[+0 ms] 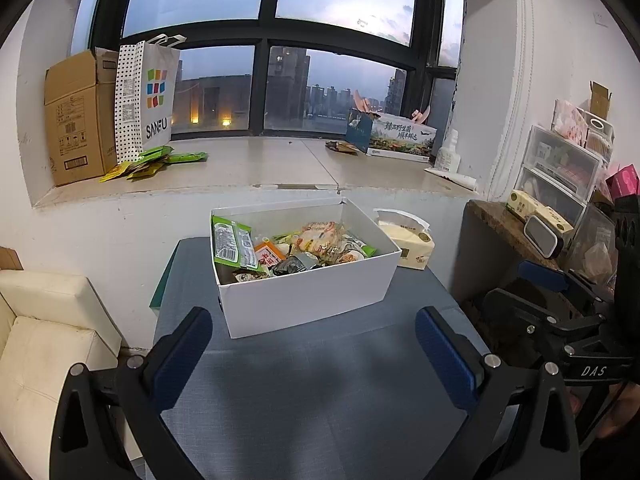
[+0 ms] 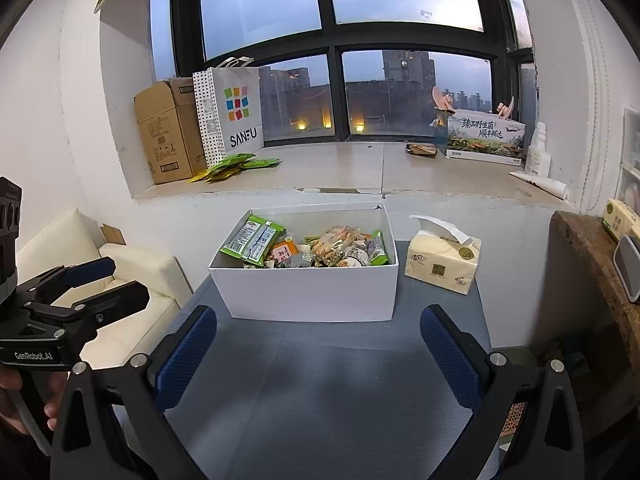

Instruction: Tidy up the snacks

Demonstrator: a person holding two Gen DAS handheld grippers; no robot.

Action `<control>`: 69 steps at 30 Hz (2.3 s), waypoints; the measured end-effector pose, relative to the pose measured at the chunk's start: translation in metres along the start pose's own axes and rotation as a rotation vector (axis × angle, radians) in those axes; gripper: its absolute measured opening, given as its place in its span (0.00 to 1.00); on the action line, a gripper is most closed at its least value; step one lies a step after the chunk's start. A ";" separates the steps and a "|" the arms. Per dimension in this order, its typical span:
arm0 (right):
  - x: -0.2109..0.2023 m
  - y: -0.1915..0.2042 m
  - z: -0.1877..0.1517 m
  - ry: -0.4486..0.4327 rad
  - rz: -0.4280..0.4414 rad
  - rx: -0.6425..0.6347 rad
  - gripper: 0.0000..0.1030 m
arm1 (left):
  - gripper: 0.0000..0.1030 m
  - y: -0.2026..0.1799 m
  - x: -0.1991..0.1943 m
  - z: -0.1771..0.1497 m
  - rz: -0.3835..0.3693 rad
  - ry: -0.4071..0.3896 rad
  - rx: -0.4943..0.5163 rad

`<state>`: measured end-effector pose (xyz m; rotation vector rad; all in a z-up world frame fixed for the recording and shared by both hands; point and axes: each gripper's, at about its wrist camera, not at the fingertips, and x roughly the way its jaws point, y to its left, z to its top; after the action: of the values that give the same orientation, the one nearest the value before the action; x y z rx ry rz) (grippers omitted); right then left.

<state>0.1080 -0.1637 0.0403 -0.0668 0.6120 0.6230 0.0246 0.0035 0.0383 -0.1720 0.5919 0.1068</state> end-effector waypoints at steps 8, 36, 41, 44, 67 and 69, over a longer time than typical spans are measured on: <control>0.001 0.001 0.000 0.001 0.004 0.000 1.00 | 1.00 -0.001 0.001 -0.001 -0.001 0.004 0.002; 0.000 0.004 -0.002 0.008 0.003 -0.003 1.00 | 1.00 0.001 0.000 -0.001 0.003 0.008 0.002; 0.000 0.004 -0.002 0.008 0.003 -0.004 1.00 | 1.00 0.000 0.000 -0.001 0.003 0.008 0.002; 0.000 0.005 -0.002 0.009 0.003 -0.004 1.00 | 1.00 0.000 0.000 -0.001 0.004 0.009 0.001; 0.000 0.006 -0.002 0.012 0.005 -0.007 1.00 | 1.00 0.003 0.002 -0.003 0.005 0.017 0.005; 0.000 0.006 -0.002 0.013 0.005 -0.007 1.00 | 1.00 0.003 0.002 -0.003 0.005 0.017 0.006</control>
<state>0.1034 -0.1594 0.0391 -0.0763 0.6222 0.6297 0.0240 0.0060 0.0343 -0.1660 0.6093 0.1089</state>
